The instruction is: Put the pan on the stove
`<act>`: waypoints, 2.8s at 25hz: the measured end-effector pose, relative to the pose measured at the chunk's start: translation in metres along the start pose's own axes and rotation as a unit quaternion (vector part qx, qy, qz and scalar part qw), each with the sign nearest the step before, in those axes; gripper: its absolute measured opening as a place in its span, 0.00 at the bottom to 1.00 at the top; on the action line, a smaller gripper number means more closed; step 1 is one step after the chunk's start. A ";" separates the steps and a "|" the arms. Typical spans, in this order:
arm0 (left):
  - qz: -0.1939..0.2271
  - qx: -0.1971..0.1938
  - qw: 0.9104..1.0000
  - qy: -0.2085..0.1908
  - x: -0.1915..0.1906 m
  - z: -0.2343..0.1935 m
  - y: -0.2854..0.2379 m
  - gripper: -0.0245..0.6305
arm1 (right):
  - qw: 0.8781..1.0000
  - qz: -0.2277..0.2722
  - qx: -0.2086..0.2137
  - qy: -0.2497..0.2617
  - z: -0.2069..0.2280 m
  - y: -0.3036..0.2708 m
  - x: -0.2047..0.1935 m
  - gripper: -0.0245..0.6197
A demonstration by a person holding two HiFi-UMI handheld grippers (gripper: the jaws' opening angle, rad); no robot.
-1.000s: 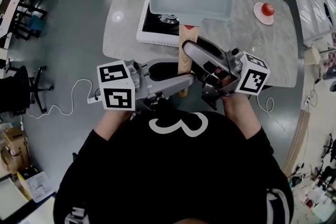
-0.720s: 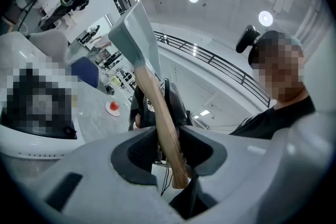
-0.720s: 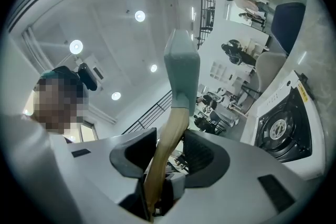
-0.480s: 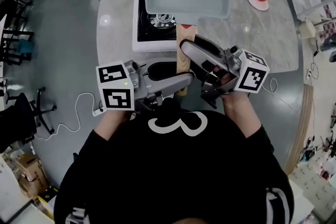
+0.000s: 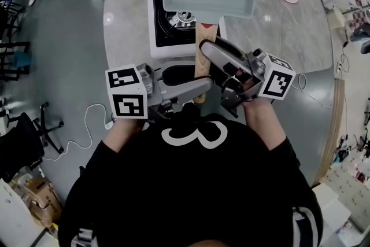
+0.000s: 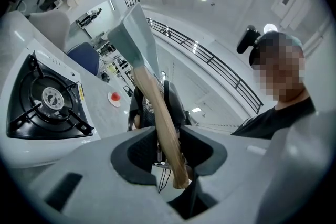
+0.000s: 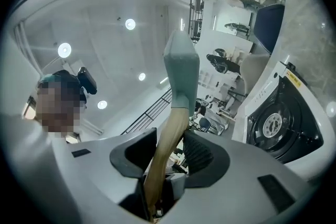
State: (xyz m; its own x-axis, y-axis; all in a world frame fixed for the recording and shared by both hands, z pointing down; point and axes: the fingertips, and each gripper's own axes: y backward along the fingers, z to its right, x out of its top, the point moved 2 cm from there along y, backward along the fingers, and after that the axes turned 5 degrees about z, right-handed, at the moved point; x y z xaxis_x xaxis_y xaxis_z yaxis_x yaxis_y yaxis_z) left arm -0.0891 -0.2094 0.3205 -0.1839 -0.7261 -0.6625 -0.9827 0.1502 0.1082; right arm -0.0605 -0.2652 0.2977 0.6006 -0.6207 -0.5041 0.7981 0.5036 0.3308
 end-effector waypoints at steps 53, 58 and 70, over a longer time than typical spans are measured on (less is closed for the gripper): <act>0.061 0.075 0.988 0.122 -0.045 -0.049 0.025 0.27 | 0.988 -0.043 -0.041 -0.144 0.075 0.011 -0.057 0.28; 0.062 0.083 0.986 0.133 -0.050 -0.054 0.026 0.27 | 0.986 -0.043 -0.044 -0.157 0.083 0.014 -0.061 0.28; 0.065 0.098 0.982 0.151 -0.058 -0.063 0.029 0.27 | 0.980 -0.044 -0.056 -0.184 0.096 0.018 -0.071 0.28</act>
State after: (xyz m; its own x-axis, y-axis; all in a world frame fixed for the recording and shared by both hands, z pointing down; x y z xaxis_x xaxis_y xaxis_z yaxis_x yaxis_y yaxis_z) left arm -0.1078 -0.2051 0.4085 -0.3340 -0.8534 -0.4001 -0.9331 0.3593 0.0125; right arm -0.0841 -0.2691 0.4162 0.5237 -0.8284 -0.1988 0.8492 0.4889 0.1997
